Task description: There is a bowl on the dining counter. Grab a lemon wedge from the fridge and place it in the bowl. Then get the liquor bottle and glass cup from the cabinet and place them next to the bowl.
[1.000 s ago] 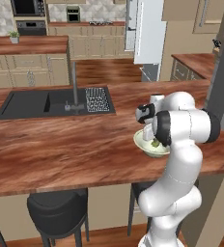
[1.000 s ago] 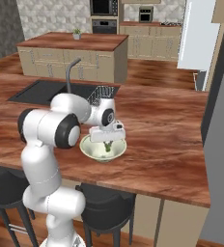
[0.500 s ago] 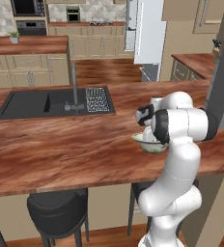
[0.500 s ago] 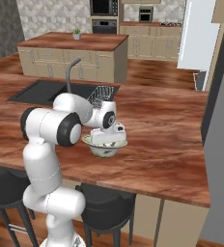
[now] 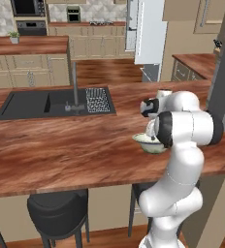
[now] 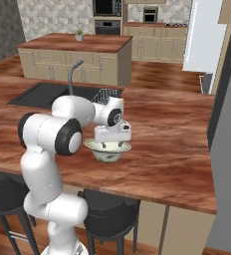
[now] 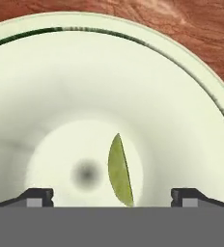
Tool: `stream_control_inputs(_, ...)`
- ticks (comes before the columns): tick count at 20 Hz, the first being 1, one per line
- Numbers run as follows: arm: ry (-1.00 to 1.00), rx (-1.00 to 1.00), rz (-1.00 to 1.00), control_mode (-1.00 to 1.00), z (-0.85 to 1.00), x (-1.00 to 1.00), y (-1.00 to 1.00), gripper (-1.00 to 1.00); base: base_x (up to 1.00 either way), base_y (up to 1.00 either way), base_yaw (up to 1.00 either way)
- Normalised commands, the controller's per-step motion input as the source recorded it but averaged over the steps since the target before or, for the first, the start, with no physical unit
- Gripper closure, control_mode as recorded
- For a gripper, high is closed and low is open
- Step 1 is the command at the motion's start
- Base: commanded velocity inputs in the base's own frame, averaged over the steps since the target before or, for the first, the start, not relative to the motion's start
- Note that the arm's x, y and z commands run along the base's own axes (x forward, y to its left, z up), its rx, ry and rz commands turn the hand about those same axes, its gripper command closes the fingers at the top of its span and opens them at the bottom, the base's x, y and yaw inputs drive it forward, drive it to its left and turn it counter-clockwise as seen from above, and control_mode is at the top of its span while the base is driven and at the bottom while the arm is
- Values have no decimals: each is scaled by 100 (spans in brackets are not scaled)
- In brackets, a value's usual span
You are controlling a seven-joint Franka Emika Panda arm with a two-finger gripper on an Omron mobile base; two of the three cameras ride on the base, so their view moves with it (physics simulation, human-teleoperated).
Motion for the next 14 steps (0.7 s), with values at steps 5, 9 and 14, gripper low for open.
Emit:
stream_control_inputs(5, -1, 3, 0, -100, 79, -30, 0, -100, 0, 0, 0)
stream_control_inputs(9, -1, 0, 0, -100, 79, -50, 0, -100, 0, 0, 0)
stream_control_inputs(14, 0, 0, 0, -100, 30, -88, -3, -100, 0, 0, 0)
